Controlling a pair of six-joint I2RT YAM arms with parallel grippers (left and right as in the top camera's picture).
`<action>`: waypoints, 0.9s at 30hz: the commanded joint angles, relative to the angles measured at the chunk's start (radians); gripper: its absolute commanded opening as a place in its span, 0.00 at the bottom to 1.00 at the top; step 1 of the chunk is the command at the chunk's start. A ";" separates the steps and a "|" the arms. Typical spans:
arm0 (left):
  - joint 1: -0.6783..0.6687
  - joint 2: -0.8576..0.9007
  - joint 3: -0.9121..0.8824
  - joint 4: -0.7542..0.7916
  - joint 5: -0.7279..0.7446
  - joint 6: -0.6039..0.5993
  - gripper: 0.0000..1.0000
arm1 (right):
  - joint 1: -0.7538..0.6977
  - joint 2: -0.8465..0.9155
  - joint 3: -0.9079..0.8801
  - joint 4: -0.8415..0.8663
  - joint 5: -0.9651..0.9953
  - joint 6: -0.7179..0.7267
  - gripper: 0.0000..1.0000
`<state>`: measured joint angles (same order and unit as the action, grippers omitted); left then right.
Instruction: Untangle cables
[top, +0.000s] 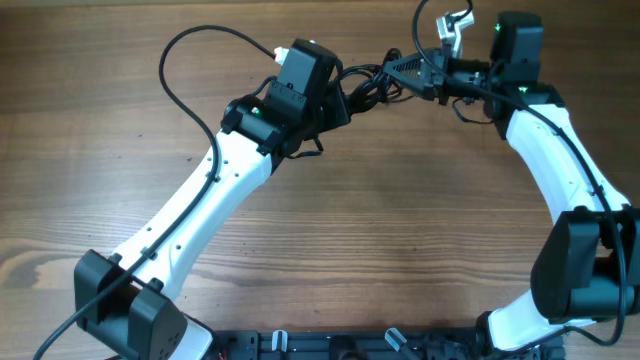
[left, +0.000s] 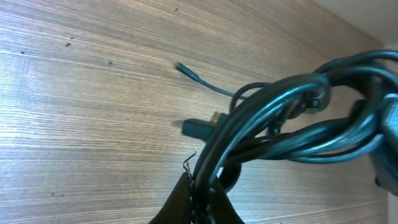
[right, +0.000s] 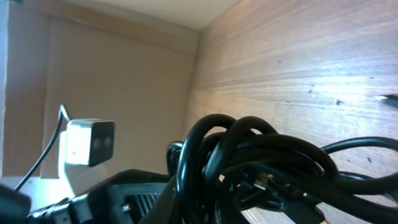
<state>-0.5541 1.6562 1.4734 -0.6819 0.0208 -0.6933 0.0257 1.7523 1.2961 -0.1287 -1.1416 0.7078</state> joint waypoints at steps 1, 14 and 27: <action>0.022 0.016 -0.036 -0.059 -0.087 0.043 0.04 | -0.060 -0.028 0.022 0.111 -0.144 0.087 0.04; 0.022 0.016 -0.036 -0.236 -0.186 0.018 0.04 | -0.210 -0.027 0.022 0.515 -0.249 0.449 0.04; 0.023 0.016 -0.036 -0.193 -0.171 0.008 0.10 | -0.145 -0.026 0.022 -0.184 0.180 -0.137 0.06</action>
<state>-0.5354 1.6749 1.4387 -0.8886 -0.1337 -0.6903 -0.1528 1.7451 1.3106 -0.2829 -1.0412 0.7174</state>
